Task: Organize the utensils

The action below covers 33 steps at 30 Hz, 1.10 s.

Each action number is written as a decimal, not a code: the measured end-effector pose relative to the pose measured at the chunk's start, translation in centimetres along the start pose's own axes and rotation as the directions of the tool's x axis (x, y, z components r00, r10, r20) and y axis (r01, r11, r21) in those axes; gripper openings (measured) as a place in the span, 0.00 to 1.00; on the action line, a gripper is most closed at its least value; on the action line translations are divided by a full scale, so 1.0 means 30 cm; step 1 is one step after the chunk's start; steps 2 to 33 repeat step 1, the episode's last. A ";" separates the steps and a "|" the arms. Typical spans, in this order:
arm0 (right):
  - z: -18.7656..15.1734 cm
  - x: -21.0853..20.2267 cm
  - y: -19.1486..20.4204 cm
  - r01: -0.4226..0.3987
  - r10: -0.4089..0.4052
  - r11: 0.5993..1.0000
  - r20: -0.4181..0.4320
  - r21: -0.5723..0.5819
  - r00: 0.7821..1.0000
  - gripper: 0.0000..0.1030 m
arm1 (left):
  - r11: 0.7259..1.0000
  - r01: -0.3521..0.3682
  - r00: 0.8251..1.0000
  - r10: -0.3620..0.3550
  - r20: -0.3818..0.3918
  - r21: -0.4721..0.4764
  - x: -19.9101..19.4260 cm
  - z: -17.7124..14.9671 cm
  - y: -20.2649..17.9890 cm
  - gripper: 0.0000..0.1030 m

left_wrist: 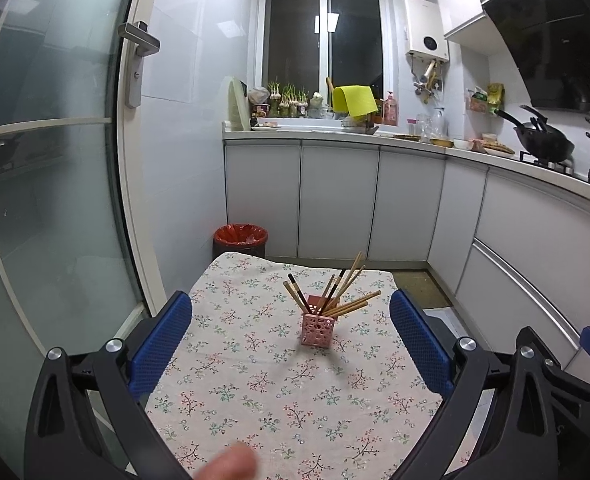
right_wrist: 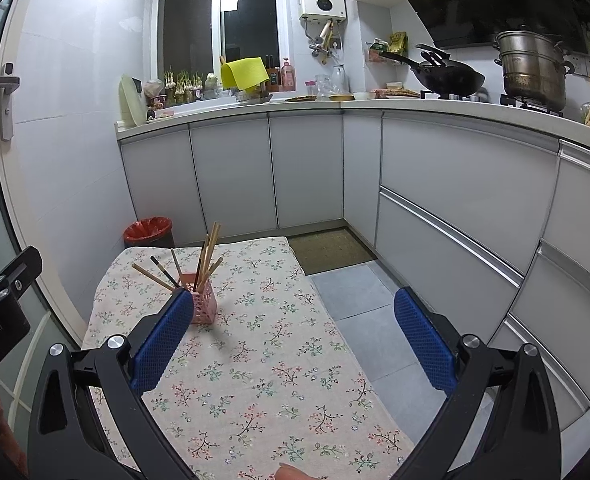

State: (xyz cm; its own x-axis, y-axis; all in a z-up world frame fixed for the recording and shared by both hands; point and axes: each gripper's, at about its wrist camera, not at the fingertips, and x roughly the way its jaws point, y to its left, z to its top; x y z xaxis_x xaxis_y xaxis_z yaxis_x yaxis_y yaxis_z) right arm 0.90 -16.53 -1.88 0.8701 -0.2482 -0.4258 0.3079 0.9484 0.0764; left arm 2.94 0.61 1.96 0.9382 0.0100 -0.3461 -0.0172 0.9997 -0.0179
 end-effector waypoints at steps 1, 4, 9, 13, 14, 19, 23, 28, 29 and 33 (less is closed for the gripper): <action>0.000 -0.001 -0.003 -0.001 0.001 1.000 0.000 0.002 1.000 0.93 | 1.000 0.004 1.000 -0.004 -0.005 -0.001 0.002 0.001 0.000 0.94; 0.000 -0.001 -0.003 -0.001 0.001 1.000 0.000 0.002 1.000 0.93 | 1.000 0.004 1.000 -0.004 -0.005 -0.001 0.002 0.001 0.000 0.94; 0.000 -0.001 -0.003 -0.001 0.001 1.000 0.000 0.002 1.000 0.93 | 1.000 0.004 1.000 -0.004 -0.005 -0.001 0.002 0.001 0.000 0.94; 0.000 -0.001 -0.003 -0.001 0.001 1.000 0.000 0.002 1.000 0.93 | 1.000 0.004 1.000 -0.004 -0.005 -0.001 0.002 0.001 0.000 0.94; 0.000 -0.001 -0.003 -0.001 0.001 1.000 0.000 0.002 1.000 0.93 | 1.000 0.004 1.000 -0.004 -0.005 -0.001 0.002 0.001 0.000 0.94; 0.000 -0.001 -0.003 -0.001 0.001 1.000 0.000 0.002 1.000 0.93 | 1.000 0.004 1.000 -0.004 -0.005 -0.001 0.002 0.001 0.000 0.94; 0.000 -0.001 -0.003 -0.001 0.001 1.000 0.000 0.002 1.000 0.93 | 1.000 0.004 1.000 -0.004 -0.005 -0.001 0.002 0.001 0.000 0.94; 0.000 -0.001 -0.003 -0.001 0.001 1.000 0.000 0.002 1.000 0.93 | 1.000 0.004 1.000 -0.004 -0.005 -0.001 0.002 0.001 0.000 0.94; 0.000 -0.001 -0.003 -0.001 0.001 1.000 0.000 0.002 1.000 0.93 | 1.000 0.004 1.000 -0.004 -0.005 -0.001 0.002 0.001 0.000 0.94; 0.000 -0.001 -0.003 -0.001 0.001 1.000 0.000 0.002 1.000 0.93 | 1.000 0.004 1.000 -0.004 -0.005 -0.001 0.002 0.001 0.000 0.94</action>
